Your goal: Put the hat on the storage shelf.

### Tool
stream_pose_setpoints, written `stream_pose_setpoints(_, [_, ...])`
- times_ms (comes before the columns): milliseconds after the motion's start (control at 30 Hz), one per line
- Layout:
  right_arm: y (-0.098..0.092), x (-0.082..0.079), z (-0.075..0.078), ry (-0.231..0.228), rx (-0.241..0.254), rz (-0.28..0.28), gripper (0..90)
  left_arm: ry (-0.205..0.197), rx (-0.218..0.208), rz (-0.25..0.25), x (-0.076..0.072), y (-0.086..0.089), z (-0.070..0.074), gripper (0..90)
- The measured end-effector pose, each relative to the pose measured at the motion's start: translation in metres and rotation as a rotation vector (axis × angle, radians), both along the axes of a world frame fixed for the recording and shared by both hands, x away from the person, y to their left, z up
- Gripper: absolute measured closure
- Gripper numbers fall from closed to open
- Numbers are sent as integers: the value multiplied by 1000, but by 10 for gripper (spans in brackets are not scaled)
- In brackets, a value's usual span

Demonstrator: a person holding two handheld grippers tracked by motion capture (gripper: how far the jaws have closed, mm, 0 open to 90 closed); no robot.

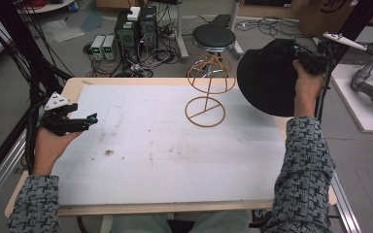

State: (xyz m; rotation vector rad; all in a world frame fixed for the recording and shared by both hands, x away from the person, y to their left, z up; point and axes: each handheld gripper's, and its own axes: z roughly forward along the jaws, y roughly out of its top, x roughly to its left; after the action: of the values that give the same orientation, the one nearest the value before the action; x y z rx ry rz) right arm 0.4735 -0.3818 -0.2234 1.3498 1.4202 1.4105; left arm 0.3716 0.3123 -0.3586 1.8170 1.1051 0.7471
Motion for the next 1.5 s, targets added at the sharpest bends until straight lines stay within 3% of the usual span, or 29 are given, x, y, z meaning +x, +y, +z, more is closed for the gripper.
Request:
stream_pose_setpoints(100, [-3, -2, 5, -19, 12, -4, 878, -2, -3, -1, 0, 0, 0, 178])
stream_pose_setpoints(167, [-6, -5, 9, -45, 52, 12, 879, 1, 2, -4, 0, 0, 0, 178])
stream_pose_setpoints(467, [-6, -5, 19, -98, 75, 57, 884, 2, -1, -4, 0, -1, -1, 178])
stream_pose_setpoints(800, [-8, -4, 24, -143, 201, 111, 894, 3, -3, -6, 0, 1, 0, 178])
stream_pose_setpoints(1500, [1, -9, 47, -239, 279, 189, 896, 3, -1, -11, 1, 0, -1, 178])
